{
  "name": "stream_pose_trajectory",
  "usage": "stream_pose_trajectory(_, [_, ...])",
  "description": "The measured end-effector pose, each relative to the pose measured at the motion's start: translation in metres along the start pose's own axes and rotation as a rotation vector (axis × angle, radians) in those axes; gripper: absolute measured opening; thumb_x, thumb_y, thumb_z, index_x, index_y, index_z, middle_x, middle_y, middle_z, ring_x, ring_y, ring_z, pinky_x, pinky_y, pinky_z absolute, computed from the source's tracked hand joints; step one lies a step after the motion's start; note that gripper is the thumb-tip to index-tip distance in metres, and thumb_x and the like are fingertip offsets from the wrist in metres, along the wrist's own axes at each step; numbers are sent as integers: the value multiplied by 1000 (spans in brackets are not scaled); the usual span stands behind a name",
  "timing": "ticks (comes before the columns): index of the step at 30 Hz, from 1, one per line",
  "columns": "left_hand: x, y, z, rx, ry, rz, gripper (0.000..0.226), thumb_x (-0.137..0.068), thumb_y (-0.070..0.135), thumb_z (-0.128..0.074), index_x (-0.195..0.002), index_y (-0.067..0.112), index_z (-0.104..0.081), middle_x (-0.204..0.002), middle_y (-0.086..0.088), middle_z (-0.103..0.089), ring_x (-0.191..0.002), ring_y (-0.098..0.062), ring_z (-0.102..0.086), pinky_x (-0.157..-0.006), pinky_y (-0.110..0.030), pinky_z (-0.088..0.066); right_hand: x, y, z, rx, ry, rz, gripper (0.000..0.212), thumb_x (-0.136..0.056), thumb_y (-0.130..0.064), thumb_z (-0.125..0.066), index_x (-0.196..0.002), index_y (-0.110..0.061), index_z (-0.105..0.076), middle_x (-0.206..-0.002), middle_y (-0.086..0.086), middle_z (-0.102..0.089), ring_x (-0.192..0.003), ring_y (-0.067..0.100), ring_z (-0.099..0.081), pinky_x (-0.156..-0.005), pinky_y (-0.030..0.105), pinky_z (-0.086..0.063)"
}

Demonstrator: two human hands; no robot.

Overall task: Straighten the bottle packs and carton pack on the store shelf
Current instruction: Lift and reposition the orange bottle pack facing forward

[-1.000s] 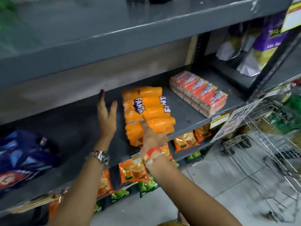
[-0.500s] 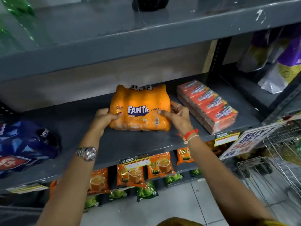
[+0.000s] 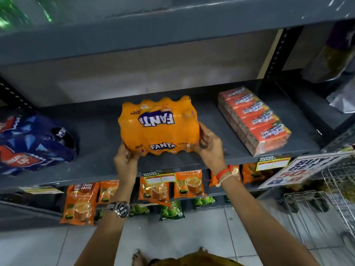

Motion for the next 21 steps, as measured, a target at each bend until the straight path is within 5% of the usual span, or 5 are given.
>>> stream_pose_trajectory(5, [21, 6, -2, 55, 147, 26, 63, -81, 8, -67, -138, 7, -40, -137, -14, -53, -127, -21, -50, -106, -38, -44, 0, -11, 9, -225, 33, -5, 61, -74, -28, -68, -130, -12, -50, -121, 4, -60, -112, 12, -57, -100, 30, -47])
stream_pose_trajectory(10, [76, 13, -10, 132, 308, 41, 58, -87, 18, -61, -139, 17, -35, -143, -5, -40, -132, -18, -41, -109, -47, -39, -29, -36, 3, -205, 49, 7, 51, -92, -29, -51, -140, -16, -41, -132, -4, -45, -118, 8, -45, -86, 5, -44])
stream_pose_trajectory(15, [73, 32, -50, 129, -52, 63, 68, -88, 33, -57, -146, 33, -22, -155, 4, -16, -141, -9, -19, -116, -36, -25, -53, -35, -24, -132, -89, -66, 42, -87, -48, -42, -118, -23, -56, -132, 18, -55, -117, 32, -57, -100, 48, -47])
stream_pose_trajectory(18, [62, 39, -54, 100, -151, 127, 72, -89, 35, -52, -147, 34, -9, -158, 8, -2, -137, 2, -5, -115, -31, -15, -45, -29, -18, -138, 15, -28, 35, -95, -43, -39, -123, -27, -52, -133, 8, -54, -121, 27, -54, -103, 48, -44])
stream_pose_trajectory(21, [35, 40, -60, 67, -262, 176, 76, -89, 46, -49, -148, 32, -3, -159, 5, -5, -144, -10, -9, -115, -34, -16, -18, -23, -20, -78, 166, 33, 38, -94, -50, -36, -128, -38, -46, -133, -7, -47, -123, 17, -48, -108, 48, -40])
Point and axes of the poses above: each hand's wrist, its own x-axis away from the middle knuckle, its own z-axis out of the back of the hand, y = z × x, the point moved 9 cm from there along -x, towards the middle knuckle
